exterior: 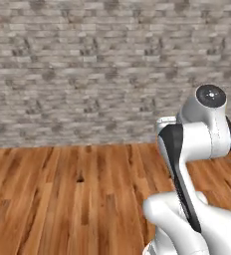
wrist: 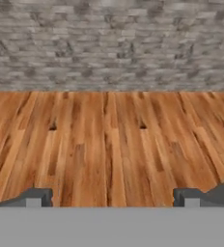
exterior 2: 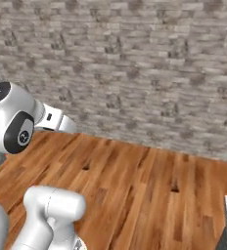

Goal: Move the shaker and condiment bottle from the cabinet to the dining counter.

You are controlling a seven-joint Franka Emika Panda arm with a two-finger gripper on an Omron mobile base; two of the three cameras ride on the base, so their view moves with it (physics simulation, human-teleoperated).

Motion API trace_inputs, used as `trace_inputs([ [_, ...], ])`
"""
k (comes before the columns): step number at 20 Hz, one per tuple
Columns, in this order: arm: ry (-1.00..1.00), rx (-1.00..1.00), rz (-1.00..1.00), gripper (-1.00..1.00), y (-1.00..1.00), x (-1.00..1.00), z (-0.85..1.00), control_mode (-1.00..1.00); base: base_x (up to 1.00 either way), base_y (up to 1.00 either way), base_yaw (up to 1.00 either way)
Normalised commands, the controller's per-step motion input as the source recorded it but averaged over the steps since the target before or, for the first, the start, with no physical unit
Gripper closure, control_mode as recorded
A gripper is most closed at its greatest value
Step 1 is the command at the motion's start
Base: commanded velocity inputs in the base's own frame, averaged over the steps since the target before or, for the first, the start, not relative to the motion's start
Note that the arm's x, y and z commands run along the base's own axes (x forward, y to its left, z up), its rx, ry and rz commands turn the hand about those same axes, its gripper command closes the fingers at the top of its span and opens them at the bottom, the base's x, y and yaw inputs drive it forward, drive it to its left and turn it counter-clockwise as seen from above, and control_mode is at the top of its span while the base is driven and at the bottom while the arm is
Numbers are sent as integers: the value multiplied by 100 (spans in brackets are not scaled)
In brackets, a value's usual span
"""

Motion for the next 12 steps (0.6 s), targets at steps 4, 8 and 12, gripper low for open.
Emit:
trace_inputs([
  [4, 0, 0, 0, -100, 0, 0, 0, 100, 0, 12, 100],
  [8, 0, 0, 0, -100, 0, 0, 0, 100, 0, 42, 95],
  [12, 0, 0, 0, -100, 0, 0, 0, 100, 26, 66, 69],
])
